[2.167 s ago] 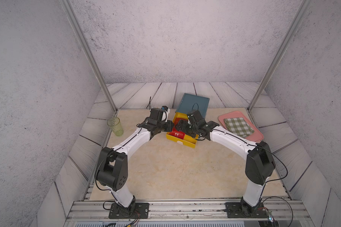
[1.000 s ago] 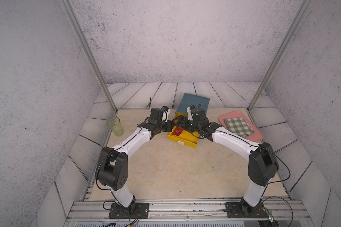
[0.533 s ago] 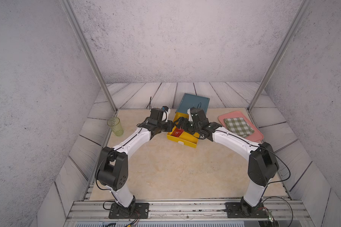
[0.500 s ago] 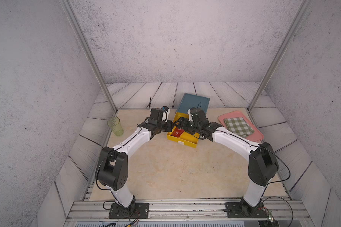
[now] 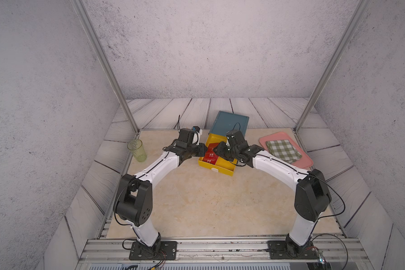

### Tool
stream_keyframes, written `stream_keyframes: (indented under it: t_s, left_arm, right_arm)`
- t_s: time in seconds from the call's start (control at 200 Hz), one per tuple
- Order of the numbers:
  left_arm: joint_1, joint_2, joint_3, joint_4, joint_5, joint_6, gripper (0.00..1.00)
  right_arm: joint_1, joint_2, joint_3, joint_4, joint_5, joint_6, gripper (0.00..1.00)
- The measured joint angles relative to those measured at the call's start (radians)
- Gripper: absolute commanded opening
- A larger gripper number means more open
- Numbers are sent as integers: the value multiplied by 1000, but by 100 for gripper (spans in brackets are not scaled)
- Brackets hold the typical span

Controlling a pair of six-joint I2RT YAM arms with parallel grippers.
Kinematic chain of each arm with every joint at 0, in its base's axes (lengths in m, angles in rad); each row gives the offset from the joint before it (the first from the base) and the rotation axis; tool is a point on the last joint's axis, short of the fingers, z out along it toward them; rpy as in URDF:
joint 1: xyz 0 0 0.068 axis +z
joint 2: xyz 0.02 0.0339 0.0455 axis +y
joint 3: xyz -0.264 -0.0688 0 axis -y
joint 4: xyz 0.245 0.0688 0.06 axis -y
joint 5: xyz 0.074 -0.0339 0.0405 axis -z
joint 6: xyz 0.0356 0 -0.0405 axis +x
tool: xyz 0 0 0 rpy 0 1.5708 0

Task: Take the postcards out of the drawer
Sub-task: Pick up the postcard from the drawer.

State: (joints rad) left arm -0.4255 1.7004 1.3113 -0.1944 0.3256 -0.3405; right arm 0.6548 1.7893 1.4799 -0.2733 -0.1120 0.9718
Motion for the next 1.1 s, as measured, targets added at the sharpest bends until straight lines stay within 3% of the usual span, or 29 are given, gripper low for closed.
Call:
stream_keyframes:
  t_s: [0.415, 0.535, 0.836, 1.101]
  left_arm:
    - [0, 3, 3, -2, 0, 0, 23]
    - [0, 4, 3, -2, 2, -1, 29]
    - [-3, 6, 8, -8, 12, -3, 56]
    - [-3, 6, 31, -13, 11, -8, 63]
  right_arm:
    - [0, -5, 2, -8, 9, 0, 2]
    - [0, -23, 2, -8, 9, -4, 0]
    - [-1, -39, 19, -27, 9, -13, 0]
    - [-9, -91, 19, -62, 10, -31, 0]
